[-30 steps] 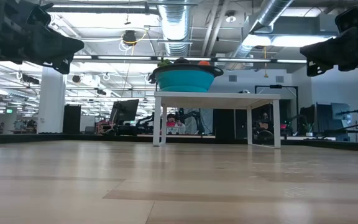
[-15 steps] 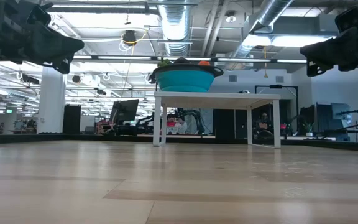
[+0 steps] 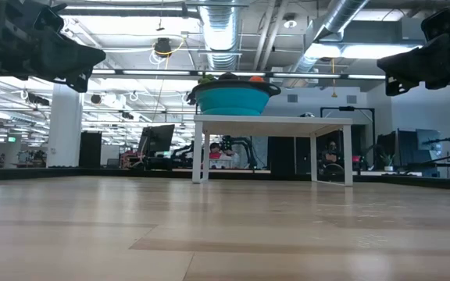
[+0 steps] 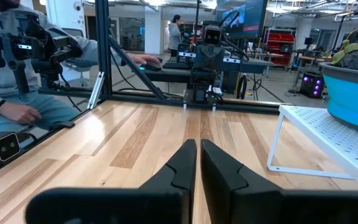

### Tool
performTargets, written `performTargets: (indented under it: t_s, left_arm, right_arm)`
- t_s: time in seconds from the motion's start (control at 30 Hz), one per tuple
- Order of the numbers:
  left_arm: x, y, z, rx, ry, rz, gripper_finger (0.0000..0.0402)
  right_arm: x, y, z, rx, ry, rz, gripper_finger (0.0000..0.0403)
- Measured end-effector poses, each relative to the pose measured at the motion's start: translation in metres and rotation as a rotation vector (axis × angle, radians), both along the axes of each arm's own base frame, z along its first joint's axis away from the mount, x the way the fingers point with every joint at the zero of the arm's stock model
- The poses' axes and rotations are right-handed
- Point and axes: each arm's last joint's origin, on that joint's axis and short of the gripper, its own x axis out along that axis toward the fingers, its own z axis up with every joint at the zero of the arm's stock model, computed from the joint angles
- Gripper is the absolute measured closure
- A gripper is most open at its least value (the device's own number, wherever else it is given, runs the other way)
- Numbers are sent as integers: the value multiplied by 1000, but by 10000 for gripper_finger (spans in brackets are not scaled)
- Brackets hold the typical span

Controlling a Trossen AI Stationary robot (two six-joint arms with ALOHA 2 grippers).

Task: Pick & Place Fruit
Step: Return to Home Position

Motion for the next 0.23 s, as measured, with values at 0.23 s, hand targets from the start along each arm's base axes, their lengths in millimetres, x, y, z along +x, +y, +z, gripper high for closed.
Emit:
performTargets:
  t_s: [0.23]
  left_arm:
    - [0,0,0,0,0,0,394]
  right_arm:
    - [0,0,0,0,0,0,387]
